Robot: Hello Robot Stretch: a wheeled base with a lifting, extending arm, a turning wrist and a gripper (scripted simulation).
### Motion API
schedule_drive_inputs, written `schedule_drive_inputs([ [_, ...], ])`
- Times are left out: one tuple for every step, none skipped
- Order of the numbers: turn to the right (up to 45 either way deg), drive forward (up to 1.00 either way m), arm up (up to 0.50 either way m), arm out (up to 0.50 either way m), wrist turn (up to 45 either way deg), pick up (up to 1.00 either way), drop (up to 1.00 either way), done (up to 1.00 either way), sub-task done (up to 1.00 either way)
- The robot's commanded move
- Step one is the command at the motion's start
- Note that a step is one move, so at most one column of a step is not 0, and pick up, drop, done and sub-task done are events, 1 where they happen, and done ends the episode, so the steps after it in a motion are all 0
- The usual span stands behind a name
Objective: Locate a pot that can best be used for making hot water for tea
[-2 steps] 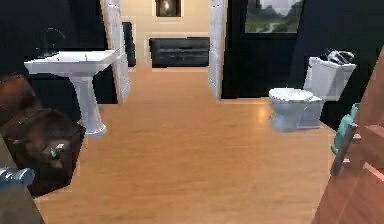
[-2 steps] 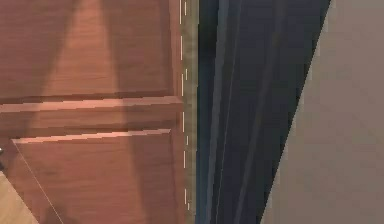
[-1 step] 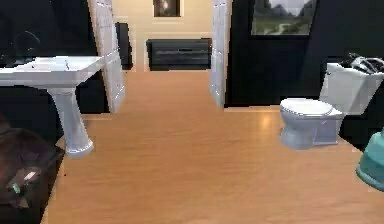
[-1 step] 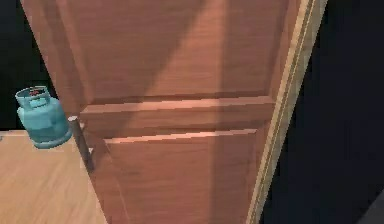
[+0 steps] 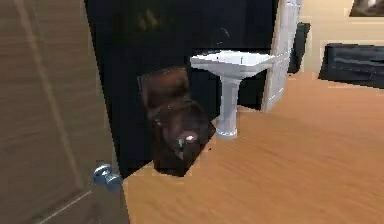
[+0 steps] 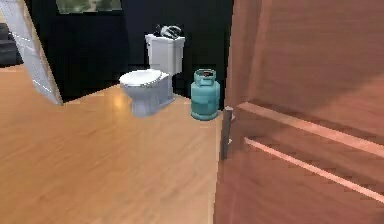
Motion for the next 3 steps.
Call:
schedule_drive_inputs([
  [-45.0,0.0,0.0,0.0,0.0,0.0,0.0,0.0,0.0],
  [-45.0,0.0,0.0,0.0,0.0,0.0,0.0,0.0,0.0],
  [-36.0,0.0,0.0,0.0,0.0,0.0,0.0,0.0,0.0],
])
